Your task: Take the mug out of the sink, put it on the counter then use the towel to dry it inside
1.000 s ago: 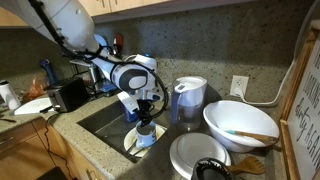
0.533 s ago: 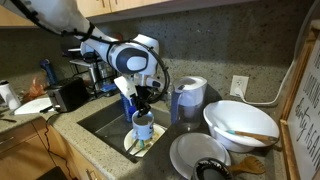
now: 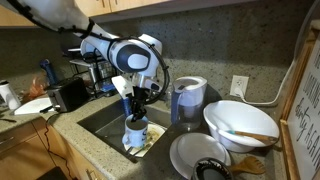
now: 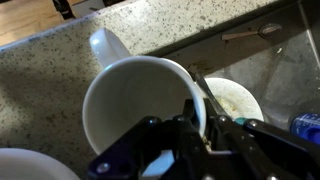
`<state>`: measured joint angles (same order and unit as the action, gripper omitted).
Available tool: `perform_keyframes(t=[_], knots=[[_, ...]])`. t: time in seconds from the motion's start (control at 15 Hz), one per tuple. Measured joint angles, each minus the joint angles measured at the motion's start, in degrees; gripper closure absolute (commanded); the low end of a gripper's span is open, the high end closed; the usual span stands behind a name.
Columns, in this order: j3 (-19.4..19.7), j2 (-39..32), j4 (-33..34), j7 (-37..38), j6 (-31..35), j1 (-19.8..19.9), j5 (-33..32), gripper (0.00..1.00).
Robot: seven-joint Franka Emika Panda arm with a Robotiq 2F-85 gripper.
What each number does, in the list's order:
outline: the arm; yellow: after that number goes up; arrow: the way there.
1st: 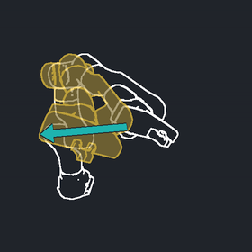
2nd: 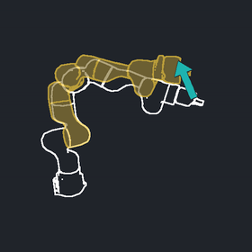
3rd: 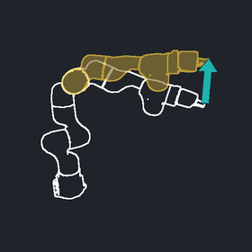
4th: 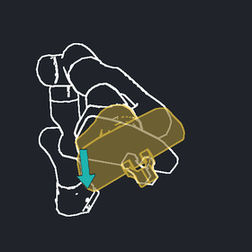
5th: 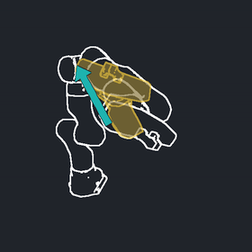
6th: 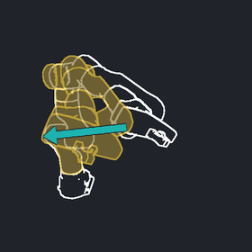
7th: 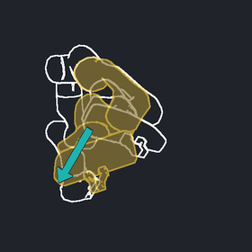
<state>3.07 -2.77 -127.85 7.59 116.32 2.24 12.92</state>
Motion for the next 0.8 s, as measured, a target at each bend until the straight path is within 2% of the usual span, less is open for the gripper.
perform_keyframes(t=[0.8], knots=[[1.50,3.64,-7.30,9.75,-1.48,1.45,-5.41,0.97]])
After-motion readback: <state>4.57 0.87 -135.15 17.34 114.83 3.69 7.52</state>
